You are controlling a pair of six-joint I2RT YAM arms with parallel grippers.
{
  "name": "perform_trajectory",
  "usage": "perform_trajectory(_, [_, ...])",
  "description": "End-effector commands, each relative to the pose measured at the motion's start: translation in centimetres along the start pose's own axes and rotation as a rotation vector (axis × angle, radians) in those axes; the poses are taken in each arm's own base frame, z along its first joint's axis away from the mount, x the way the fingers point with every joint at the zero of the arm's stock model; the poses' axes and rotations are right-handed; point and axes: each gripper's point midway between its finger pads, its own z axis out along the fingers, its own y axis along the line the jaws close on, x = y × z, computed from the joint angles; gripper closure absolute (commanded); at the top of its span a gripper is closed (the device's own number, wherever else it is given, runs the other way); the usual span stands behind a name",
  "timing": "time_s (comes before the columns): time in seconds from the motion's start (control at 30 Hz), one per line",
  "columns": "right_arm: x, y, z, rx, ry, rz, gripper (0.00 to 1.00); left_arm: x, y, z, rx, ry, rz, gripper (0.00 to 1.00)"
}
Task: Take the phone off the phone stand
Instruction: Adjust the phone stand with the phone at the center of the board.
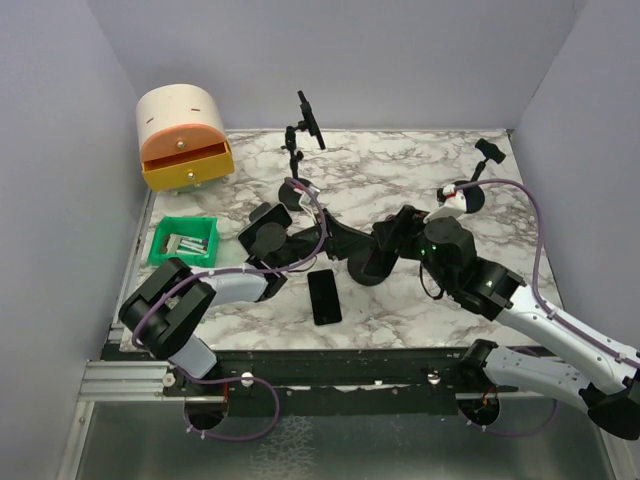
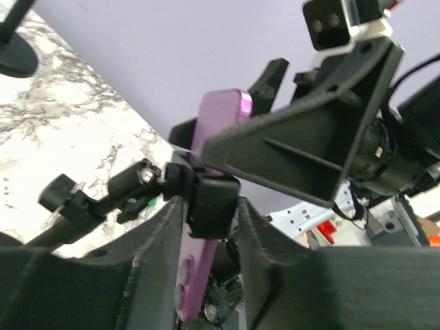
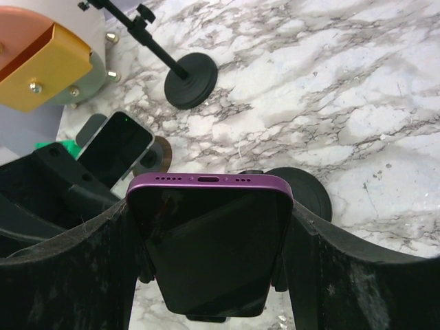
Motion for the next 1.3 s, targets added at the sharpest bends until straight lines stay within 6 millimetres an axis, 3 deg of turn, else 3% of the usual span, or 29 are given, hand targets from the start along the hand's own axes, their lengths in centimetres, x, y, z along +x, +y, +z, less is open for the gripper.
perform_trajectory(0.0, [0.4,2.2,-1.4,-0.064,0.080,0.011,1.00,-2.3,3.7,-1.0,-0.174,-0.052,0.096,0.55])
perform_trajectory(0.2, [0.1,2.1,-1.4,-0.048,0.082,0.001,1.00,-2.2,2.2,-1.3,-0.168,0.010,0.223,0.39])
perform_trajectory(0.47, [0.2,2.2,-0.9,-0.032,0.091,-0.010,1.00,-0.3,1.0,0.0,-0.158,0.127,0.342,0.36])
perform_trajectory(0.63, [0.0,1.2,-0.8,0.029,0.079,-0.031,1.00,-0.5,1.1,-1.0,-0.208,0.114,0.388,0.33])
perform_trajectory(0.77, [0.0,0.0,-0.4,0.094,0.073,-0.061,1.00,-0.9,0.8,-1.8,-0.252,0.110,0.468,0.23])
perform_trajectory(0.83, [0.1,-0.1,-0.2,0.107,0.072,-0.066,0.99,-0.4,0.1,-1.6,-0.263,0.132,0.530,0.09])
perform_trajectory(0.93, [0.1,-0.1,0.1,0.118,0.071,-0.066,0.99,-0.1,-0.4,-1.5,-0.289,0.152,0.600,0.04])
perform_trajectory(1.1, [0.0,0.1,0.3,0.122,0.069,-0.058,1.00,0.0,-0.3,-1.8,-0.341,0.151,0.653,0.04])
perform_trajectory(1.27, [0.2,0.0,0.4,0.124,0.072,-0.051,1.00,-1.6,0.6,-2.0,-0.455,0.088,0.695,0.19])
